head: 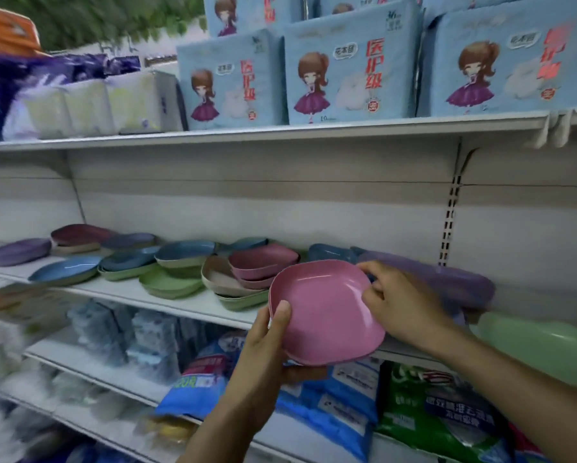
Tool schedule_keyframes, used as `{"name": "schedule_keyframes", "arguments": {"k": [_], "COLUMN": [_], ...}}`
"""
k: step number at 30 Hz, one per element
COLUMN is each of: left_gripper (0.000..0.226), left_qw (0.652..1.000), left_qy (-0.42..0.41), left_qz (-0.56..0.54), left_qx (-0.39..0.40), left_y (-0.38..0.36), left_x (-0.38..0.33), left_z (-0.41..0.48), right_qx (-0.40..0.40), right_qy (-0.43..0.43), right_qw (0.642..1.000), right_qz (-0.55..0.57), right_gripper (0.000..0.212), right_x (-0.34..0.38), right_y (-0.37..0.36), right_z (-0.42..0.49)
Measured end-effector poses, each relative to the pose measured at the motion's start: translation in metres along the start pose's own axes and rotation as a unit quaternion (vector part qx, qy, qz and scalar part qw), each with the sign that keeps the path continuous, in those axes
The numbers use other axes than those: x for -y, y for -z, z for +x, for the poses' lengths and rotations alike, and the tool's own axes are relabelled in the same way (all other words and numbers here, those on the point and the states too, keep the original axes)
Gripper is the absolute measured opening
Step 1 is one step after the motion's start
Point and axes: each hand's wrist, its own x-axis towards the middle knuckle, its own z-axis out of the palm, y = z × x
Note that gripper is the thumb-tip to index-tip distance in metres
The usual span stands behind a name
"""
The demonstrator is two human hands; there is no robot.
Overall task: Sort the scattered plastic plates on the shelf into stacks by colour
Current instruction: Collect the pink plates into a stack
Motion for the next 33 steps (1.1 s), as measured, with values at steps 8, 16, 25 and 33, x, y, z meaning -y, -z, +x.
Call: {"name": "schedule_keyframes", "arguments": {"k": [8,16,25,33], "left_gripper": [0.025,0.026,0.027,0.025], "left_qw": [0.999,0.997,0.997,0.998], "left_qy": [0.013,0.023,0.031,0.027], "left_qz": [0.025,0.001,-0.002,0.014], "left_qx": [-0.043,-0.072,-0.073,-0.049], "left_y": [0.144,0.215,0.232,0.222], "left_x": [-0.05,-0.087,-0.09,-0.1], "left_z": [0.029,0.054,0.062,0.062], "right_qx": [0.017,0.08,0.132,0.113], "right_qy": [-0.018,-0.289,-0.309,-0.259], "right_qw": [0.998,0.954,0.926,0.918], "right_qz": [0.056,0.0,-0.17,-0.279], "right_gripper": [0.033,0.06,0.024,0.018], "right_x": [0.089,0.102,0.115,0.117], "right_y": [-0.077,-0.11,-0.109,-0.087], "right_z": [0.062,0.136,0.152,0.156]}}
